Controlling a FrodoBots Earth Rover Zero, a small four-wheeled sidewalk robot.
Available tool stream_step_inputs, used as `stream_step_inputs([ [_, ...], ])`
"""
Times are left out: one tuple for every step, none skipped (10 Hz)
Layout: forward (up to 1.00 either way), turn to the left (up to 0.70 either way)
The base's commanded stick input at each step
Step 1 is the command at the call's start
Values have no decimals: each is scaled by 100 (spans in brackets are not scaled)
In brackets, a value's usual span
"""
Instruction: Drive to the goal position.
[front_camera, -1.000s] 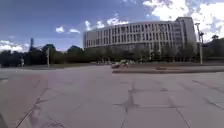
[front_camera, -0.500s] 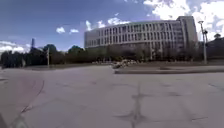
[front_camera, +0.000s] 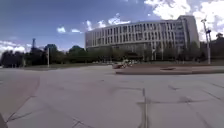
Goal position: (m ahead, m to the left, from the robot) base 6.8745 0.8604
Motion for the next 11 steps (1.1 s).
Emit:
stream_step_inputs([
  [70, 0],
  [70, 0],
  [70, 0],
  [70, 0],
  [70, 0],
  [70, 0],
  [70, 0],
  [70, 0],
  [70, 0],
  [70, 0],
  [70, 0],
])
